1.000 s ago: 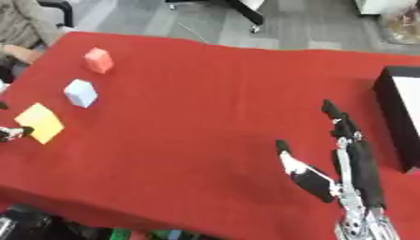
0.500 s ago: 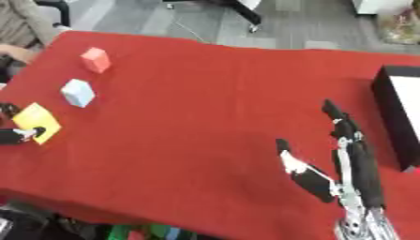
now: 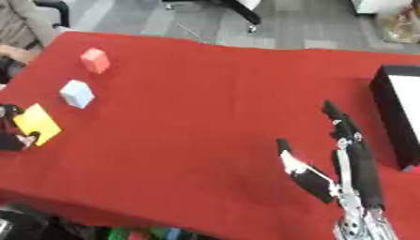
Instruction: Pick up the objects with one hand, pass them to the other hand, and then place them into the box on the other side of the table.
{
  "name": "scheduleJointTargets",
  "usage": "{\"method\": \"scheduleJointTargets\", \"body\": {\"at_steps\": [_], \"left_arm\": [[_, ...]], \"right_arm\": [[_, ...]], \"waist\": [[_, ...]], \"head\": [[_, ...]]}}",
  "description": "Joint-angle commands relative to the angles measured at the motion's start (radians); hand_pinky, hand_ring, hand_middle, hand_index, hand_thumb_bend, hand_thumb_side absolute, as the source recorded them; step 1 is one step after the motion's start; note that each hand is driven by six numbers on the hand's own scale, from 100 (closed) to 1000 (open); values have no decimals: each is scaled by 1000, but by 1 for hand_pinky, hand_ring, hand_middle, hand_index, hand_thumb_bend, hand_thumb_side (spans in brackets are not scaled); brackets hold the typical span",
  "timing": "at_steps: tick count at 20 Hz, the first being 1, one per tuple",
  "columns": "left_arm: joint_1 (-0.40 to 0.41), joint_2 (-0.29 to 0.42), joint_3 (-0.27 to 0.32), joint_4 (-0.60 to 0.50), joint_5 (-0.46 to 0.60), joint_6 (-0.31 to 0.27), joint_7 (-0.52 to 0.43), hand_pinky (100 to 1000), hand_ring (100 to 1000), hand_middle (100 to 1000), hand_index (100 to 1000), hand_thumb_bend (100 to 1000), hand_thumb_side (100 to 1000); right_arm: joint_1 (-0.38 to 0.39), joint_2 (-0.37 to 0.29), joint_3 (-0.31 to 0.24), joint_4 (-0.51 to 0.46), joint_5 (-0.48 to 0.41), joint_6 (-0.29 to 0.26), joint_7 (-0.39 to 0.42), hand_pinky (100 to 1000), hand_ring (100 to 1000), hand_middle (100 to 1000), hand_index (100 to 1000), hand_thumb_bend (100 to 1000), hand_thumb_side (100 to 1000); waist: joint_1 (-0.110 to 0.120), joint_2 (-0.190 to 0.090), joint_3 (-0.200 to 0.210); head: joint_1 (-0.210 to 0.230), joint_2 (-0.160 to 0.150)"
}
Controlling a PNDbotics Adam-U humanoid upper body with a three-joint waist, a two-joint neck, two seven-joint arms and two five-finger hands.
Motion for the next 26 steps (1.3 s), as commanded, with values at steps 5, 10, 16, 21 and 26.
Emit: {"method": "scheduleJointTargets", "body": {"at_steps": [5,10,16,21,26], "left_arm": [[-22,-18,42,-164,234,-34,131,712,469,438,645,100,197],[-76,-60,9,-302,411,-76,114,723,459,426,633,100,331],[-184,-163,-93,-376,597,-94,-5,733,456,422,626,100,475],[-260,-252,-183,-355,713,-81,-124,742,459,424,624,100,544],[-311,-309,-255,-316,837,-71,-229,754,463,428,625,100,607]], "right_arm": [[-17,-6,1,-23,-2,-5,4,711,870,832,988,421,498],[-26,-13,14,-53,0,-16,16,710,863,824,984,414,491],[-52,-39,37,-141,19,-25,50,722,856,821,980,422,464],[-99,-64,64,-210,54,-51,118,741,859,827,978,424,447],[-154,-74,105,-213,29,-112,160,747,856,826,976,417,438]], "waist": [[-4,-4,9],[-12,-3,10],[-30,-5,2],[-45,-6,-8],[-55,-5,-12]], "head": [[-16,-3],[-45,-3],[-144,-3],[-196,-3],[-219,-3]]}}
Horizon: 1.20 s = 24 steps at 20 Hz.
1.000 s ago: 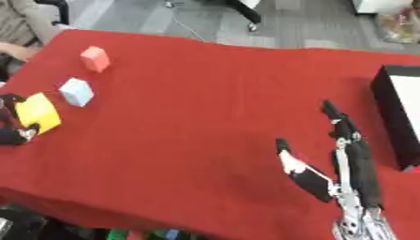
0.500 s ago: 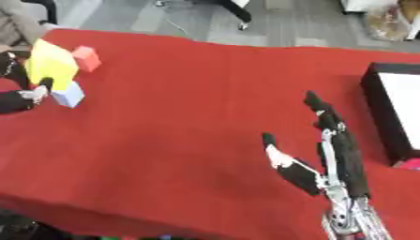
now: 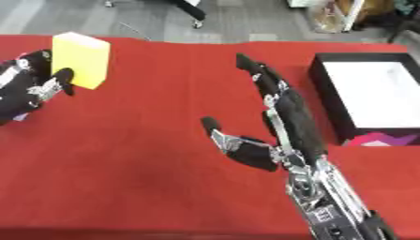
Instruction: Pick up the objects with one hand, pass them to the other hand, and then place them into the box on the other side of the table.
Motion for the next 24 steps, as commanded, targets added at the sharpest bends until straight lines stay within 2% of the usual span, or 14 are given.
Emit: {"method": "scheduleJointTargets", "body": {"at_steps": [1,6,11,18,24], "left_arm": [[-35,-17,-38,8,80,4,-61,754,464,428,625,100,608],[-63,-39,-89,24,146,6,-132,761,467,431,628,100,639],[-73,-64,-121,28,167,9,-175,763,468,432,628,100,647],[-74,-70,-141,29,167,11,-209,766,471,435,630,100,653],[-75,-74,-153,27,170,13,-230,768,472,436,631,100,656]], "right_arm": [[-32,-20,19,-26,-19,-34,26,747,856,826,976,417,437],[-61,-19,45,-26,-44,-63,49,745,843,819,972,401,426],[-74,-16,55,-26,-29,-54,44,751,846,821,970,405,420],[-106,-26,64,-26,13,-48,58,763,847,824,969,408,412],[-130,-35,74,-26,-10,-53,81,760,845,823,969,404,411]], "waist": [[0,-8,-1],[-2,-5,1],[-6,-2,4],[-7,-2,6],[-7,0,9]], "head": [[-10,-3],[-1,-3],[-2,-3],[-6,-3],[-13,-3]]}}
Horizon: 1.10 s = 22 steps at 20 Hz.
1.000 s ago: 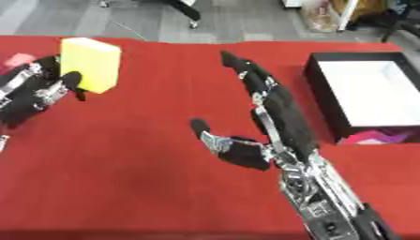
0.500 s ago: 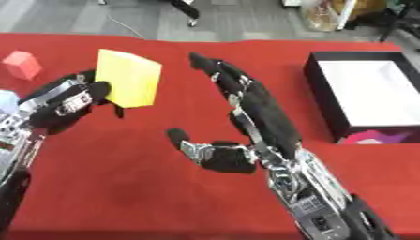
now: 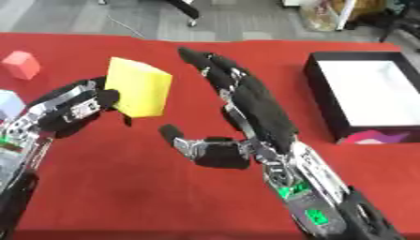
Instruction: Pick up the objects with one hand, pass them to the other hand, and then place them into the box on the other side of the table.
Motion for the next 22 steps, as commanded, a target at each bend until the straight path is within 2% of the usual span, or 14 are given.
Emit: {"method": "scheduleJointTargets", "body": {"at_steps": [1,10,22], "left_arm": [[-21,1,-5,-12,9,0,-13,768,472,436,631,100,656],[-30,-12,-10,-14,13,2,-23,770,473,437,632,100,653],[-33,-17,-19,-17,17,4,-35,770,474,438,632,100,653]], "right_arm": [[-20,-21,2,-21,-15,-3,13,759,845,822,969,403,411],[-32,-28,25,-21,-50,-8,43,757,844,821,969,400,413],[-57,-31,32,-21,-61,-5,43,747,835,810,960,386,400]], "waist": [[2,-7,2],[3,-7,6],[4,-5,10]], "head": [[-5,-3],[-13,-3],[-23,-3]]}}
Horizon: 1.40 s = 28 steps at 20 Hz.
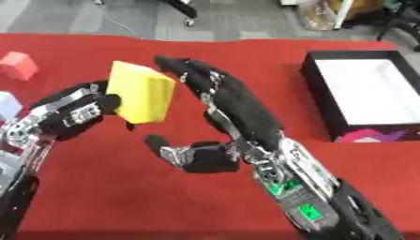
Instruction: Pick up the objects with one hand, pass them to the other hand, and then place them into the box on the other side of the table.
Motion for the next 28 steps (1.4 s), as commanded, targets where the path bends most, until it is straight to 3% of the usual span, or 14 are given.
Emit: {"method": "scheduleJointTargets", "body": {"at_steps": [1,28], "left_arm": [[-16,0,-2,-16,8,0,-6,770,474,438,632,100,653],[-40,-16,-22,-32,33,7,-31,772,476,440,634,100,644]], "right_arm": [[-20,-14,-5,-21,-5,1,1,746,835,809,960,385,398],[-37,-15,-2,-21,7,-12,10,744,831,803,950,365,386]], "waist": [[3,-7,1],[-2,-10,2]], "head": [[-6,-3],[-12,-3]]}}
